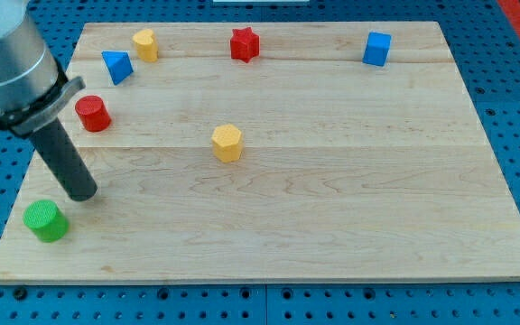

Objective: Push the yellow hexagon to the bottom center of the board

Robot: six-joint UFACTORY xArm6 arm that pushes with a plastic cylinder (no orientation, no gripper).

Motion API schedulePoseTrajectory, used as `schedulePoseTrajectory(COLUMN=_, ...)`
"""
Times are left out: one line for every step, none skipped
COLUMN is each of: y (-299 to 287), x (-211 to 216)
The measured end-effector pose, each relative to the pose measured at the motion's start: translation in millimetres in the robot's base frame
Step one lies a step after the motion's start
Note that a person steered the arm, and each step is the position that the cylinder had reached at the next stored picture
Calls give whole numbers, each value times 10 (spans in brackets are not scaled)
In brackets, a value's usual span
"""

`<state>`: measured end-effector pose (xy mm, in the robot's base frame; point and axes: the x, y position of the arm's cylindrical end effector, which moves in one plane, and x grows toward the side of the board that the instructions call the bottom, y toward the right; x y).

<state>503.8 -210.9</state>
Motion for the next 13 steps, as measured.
schedulePoseTrajectory(y=-135, x=-222)
schedulePoseTrajectory(y=-309, x=-337)
schedulePoseTrajectory(y=-400, x=-463)
schedulePoseTrajectory(y=-250, x=-511)
schedulePoseTrajectory(y=2, x=-544)
schedulePoseTrajectory(y=87, x=-544)
schedulePoseTrajectory(y=472, x=-659)
schedulePoseTrajectory(y=969, x=-875)
schedulePoseTrajectory(y=1380, x=-895)
schedulePoseTrajectory(y=1576, x=-723)
schedulePoseTrajectory(y=1743, x=-713)
schedulePoseTrajectory(y=1891, x=-713)
schedulePoseTrajectory(y=1955, x=-700)
